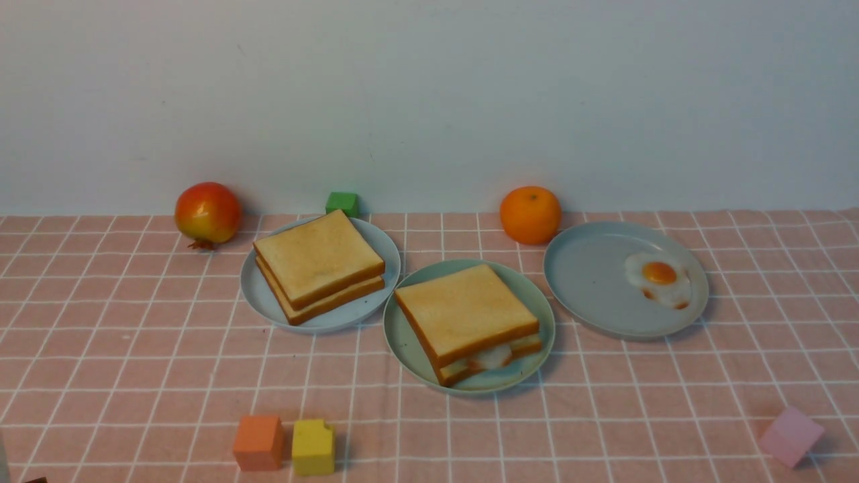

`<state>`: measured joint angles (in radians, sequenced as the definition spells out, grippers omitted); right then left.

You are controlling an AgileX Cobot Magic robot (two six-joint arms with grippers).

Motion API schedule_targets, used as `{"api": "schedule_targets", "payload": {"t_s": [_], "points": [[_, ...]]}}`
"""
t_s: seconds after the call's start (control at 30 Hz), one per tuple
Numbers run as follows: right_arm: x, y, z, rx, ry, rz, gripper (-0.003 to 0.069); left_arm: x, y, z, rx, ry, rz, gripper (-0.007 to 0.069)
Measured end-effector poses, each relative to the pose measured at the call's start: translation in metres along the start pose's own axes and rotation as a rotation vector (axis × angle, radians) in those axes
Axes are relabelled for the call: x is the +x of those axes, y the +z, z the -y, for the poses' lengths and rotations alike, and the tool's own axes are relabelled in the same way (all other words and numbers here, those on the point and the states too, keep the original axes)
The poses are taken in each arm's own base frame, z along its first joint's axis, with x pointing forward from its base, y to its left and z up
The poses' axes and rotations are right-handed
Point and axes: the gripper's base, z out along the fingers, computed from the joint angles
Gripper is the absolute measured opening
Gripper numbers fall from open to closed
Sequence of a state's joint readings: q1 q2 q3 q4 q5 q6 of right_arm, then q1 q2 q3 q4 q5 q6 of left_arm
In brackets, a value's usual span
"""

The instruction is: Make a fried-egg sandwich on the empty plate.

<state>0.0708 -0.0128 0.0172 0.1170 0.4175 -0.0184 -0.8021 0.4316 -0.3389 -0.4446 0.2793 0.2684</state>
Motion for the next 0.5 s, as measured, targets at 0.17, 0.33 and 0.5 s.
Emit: {"api": "schedule_targets", "payload": {"t_s": [0.17, 0.33, 0.5], "points": [[-0.0002, 0.0, 0.0, 0.0, -0.001, 0.003, -0.0007, 0.0006, 0.0, 0.0002, 0.002, 0.0, -0.007, 0.0012], [-0.0002, 0.0, 0.0, 0.0, -0.003, 0.003, -0.0006, 0.0009, 0.0, 0.0002, 0.003, 0.0, -0.01, 0.0012], [-0.0002, 0.0, 0.0, 0.0, -0.004, 0.003, -0.0002, 0.0009, 0.0, 0.0002, 0.003, 0.0, -0.01, 0.0012]]}}
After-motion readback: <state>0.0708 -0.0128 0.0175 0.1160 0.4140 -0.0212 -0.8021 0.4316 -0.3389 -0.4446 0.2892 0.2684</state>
